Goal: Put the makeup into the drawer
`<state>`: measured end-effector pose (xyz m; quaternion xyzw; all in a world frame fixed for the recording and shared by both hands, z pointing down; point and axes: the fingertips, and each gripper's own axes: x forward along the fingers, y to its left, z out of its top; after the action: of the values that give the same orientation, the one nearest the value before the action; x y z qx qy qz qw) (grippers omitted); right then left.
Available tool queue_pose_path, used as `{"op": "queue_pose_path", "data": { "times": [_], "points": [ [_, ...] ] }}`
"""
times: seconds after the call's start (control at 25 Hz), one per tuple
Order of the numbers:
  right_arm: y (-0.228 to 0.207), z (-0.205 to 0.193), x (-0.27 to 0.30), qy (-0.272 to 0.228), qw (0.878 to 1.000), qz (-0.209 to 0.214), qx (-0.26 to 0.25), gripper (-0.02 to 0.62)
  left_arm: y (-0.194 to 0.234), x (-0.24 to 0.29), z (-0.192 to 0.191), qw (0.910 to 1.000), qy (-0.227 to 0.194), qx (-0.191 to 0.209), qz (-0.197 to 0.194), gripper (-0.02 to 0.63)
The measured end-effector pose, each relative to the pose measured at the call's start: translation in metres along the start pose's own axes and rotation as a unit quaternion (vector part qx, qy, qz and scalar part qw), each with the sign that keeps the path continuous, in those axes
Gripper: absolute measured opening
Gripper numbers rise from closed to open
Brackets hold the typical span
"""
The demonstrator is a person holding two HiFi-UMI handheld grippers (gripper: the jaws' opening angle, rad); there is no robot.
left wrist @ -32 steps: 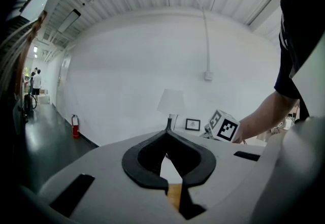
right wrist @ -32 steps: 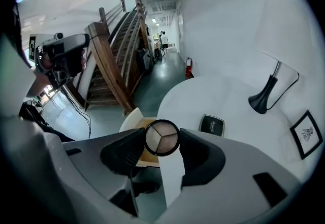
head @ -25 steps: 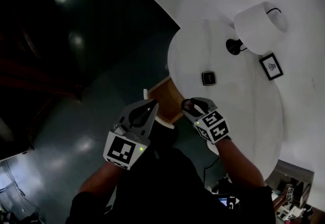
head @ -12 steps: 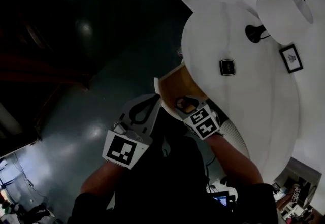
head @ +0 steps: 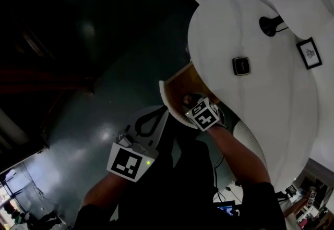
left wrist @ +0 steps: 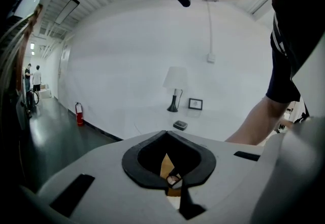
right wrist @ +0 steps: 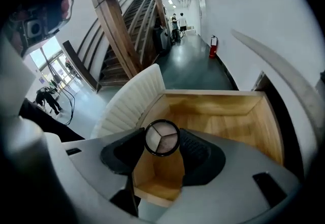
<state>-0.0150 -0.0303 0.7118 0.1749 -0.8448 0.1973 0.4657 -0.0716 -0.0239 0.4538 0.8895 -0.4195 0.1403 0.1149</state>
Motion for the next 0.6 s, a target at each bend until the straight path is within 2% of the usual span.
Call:
{"op": "queue_pose_path", "data": {
  "times": [0.32, 0.6],
  "points": [
    [-0.016, 0.0, 0.042, 0.022, 0.998, 0.006, -0.053, 0.218, 0.002, 0.02, -0.014, 0.9996, 0.015, 0.018, -0.018, 0.009],
    [-0.033, -0.002, 0.087, 0.042, 0.996, 0.014, -0.077, 0.218, 0.004, 0.039, -0.025, 0.9994, 0.027, 0.005, -0.022, 0.009]
  ]
}}
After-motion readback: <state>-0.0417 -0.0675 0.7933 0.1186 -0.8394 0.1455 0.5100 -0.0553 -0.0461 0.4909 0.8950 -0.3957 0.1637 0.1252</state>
